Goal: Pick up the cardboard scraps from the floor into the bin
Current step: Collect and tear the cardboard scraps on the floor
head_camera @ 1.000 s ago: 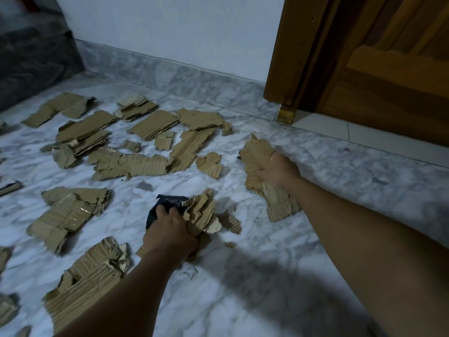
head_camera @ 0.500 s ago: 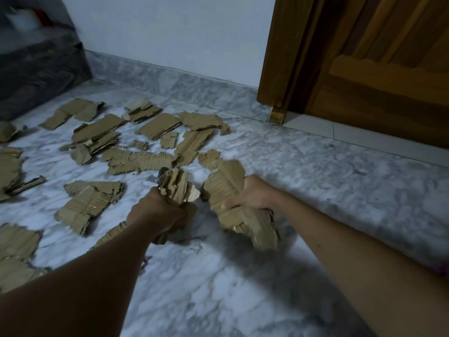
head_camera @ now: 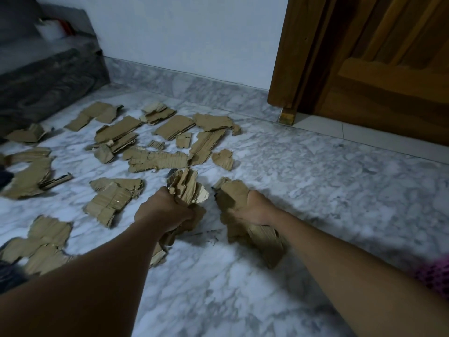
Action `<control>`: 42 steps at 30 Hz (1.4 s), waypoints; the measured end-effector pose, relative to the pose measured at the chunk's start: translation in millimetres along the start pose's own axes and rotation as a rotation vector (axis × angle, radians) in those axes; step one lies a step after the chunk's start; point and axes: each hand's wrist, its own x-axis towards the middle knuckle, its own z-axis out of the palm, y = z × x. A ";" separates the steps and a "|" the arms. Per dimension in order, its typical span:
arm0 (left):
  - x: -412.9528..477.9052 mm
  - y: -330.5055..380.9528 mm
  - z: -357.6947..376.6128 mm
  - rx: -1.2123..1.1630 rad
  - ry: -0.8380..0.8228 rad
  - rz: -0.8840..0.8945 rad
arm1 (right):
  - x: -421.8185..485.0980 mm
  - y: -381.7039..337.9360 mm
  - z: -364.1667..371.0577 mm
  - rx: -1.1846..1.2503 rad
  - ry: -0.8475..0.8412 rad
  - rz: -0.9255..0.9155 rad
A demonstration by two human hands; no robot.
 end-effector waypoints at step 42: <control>-35.0 59.3 -51.8 -0.070 -0.017 0.248 | -26.8 -50.2 -81.2 0.423 0.276 0.074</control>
